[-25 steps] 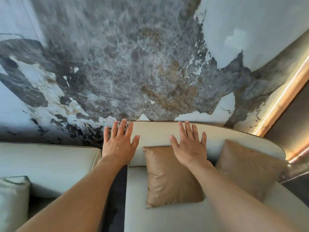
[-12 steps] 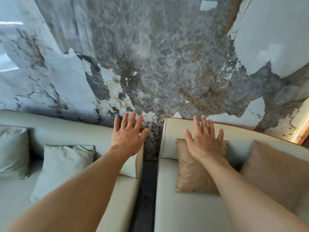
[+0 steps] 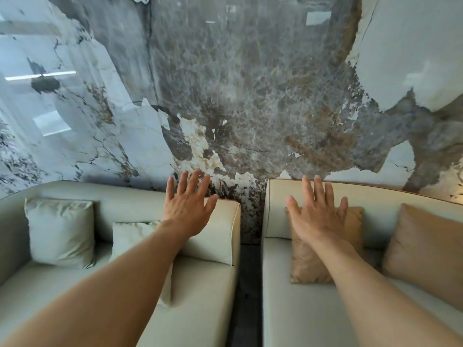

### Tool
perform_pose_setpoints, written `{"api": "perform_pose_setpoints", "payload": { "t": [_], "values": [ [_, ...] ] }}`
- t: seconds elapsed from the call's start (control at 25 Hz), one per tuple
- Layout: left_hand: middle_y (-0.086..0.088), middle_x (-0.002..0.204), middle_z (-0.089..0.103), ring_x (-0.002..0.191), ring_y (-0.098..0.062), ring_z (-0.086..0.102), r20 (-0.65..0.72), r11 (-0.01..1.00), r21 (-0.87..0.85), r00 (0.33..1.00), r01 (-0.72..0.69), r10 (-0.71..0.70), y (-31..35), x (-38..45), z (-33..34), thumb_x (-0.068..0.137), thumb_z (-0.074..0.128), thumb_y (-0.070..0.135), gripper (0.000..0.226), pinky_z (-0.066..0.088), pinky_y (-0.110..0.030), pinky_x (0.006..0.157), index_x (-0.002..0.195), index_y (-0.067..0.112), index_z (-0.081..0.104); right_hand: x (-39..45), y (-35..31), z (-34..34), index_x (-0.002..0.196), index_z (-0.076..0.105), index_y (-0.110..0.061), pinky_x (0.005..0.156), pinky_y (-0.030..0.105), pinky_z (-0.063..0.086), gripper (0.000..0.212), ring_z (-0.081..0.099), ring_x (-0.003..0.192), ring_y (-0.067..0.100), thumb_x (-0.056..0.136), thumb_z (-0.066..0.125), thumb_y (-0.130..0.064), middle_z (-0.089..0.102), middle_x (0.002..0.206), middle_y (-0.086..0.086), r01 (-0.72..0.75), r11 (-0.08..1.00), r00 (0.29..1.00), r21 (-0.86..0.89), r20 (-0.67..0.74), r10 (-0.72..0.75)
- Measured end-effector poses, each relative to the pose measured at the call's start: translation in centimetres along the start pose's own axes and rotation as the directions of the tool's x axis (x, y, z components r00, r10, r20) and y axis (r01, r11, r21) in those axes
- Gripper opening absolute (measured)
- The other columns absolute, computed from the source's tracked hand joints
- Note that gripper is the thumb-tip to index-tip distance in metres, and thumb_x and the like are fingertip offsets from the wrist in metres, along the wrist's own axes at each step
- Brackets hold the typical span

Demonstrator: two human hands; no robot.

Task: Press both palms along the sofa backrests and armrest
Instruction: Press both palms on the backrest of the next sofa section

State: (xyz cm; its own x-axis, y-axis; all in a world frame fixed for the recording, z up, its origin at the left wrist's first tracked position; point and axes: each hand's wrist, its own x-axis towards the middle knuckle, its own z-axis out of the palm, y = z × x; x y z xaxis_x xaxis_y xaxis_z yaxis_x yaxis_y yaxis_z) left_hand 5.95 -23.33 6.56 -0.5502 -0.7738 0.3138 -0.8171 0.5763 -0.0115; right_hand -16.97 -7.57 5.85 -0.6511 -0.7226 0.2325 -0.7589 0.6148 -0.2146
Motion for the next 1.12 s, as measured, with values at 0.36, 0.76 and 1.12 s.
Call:
{"api": "perform_pose_setpoints", "payload": {
  "t": [0.36,0.76,1.12],
  "values": [
    [0.001,0.162,-0.002,0.147,-0.021,-0.012,0.046,0.999,-0.004,0.998,0.053,-0.053,-11.4,0.1,2.2,0.094,0.011,0.056,0.063,-0.014,-0.049,0.116,0.151,0.031,0.003,1.3,-11.1,3.6,0.151,-0.006,-0.032,0.113,0.054,-0.01,0.071,-0.012,0.146,0.019,0.088,0.003,-0.066,-0.01,0.162,-0.003,0.045,0.999,0.998,0.02,0.037,-0.046],
    [0.001,0.162,-0.003,0.147,-0.022,-0.011,0.068,0.996,-0.069,0.995,-0.062,0.067,-29.8,9.0,9.5,0.089,0.004,0.059,0.068,-0.013,-0.05,0.116,0.151,0.031,0.002,4.2,-29.6,10.5,0.152,-0.003,-0.032,0.114,0.052,-0.009,0.068,-0.011,0.147,0.017,0.092,0.01,-0.063,-0.007,0.162,-0.005,-0.045,0.995,0.999,-0.086,0.017,0.047],
    [-0.002,0.162,-0.001,0.147,-0.023,-0.01,0.204,0.998,-0.054,0.977,-0.043,0.054,-31.4,15.0,22.7,0.091,0.004,0.058,0.066,-0.012,-0.049,0.117,0.152,0.029,0.003,12.6,-29.5,25.3,0.151,-0.003,-0.036,0.114,0.053,-0.01,0.072,-0.013,0.146,0.015,0.087,0.007,-0.068,-0.008,0.162,-0.007,-0.017,0.994,0.987,-0.108,0.157,0.034]
  ]
}}
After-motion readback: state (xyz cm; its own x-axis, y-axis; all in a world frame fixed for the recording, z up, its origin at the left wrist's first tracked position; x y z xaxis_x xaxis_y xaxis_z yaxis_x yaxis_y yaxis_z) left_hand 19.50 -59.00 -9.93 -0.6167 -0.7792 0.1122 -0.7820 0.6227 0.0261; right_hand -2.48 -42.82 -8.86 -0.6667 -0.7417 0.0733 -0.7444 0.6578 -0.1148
